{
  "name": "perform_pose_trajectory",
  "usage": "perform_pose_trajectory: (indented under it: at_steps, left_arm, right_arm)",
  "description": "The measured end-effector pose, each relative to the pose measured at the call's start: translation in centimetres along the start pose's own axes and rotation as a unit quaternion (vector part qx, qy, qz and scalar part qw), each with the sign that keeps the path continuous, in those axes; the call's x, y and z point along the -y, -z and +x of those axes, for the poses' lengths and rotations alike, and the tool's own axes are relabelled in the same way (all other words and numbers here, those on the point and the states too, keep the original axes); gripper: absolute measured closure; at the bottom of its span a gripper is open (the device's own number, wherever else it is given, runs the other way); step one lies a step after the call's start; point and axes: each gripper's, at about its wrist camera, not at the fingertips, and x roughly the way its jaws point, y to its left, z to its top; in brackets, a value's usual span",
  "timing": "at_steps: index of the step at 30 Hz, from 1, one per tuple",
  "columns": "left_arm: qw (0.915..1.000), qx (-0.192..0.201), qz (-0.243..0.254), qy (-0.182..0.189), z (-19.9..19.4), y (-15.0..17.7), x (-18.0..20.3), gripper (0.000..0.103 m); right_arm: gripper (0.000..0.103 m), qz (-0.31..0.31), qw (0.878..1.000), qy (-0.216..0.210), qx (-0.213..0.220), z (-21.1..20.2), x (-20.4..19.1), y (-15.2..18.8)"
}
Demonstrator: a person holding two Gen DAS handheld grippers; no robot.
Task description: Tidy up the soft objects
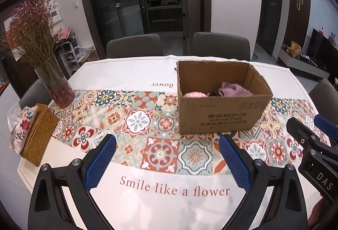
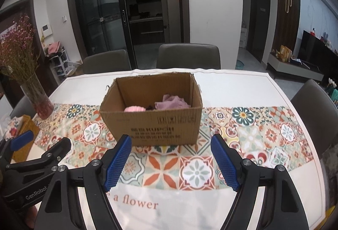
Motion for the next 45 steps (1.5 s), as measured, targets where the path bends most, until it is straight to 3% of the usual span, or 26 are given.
perform_pose_trajectory:
  at_steps: [29,45]
  left_arm:
    - [0.9986,-0.047,0.017,0.021,-2.5,7.8,0.9,0.004]
    - [0.9997,-0.008,0.014,0.018,-6.6,9.1,0.1,0.004]
  right_arm:
    - [0.025,0.011,0.999,0.003,-0.032,-3.5,1.3,7.4]
    - [0.025,0.0,1.0,0.0,-0.011,-7.0,0.5,8.8]
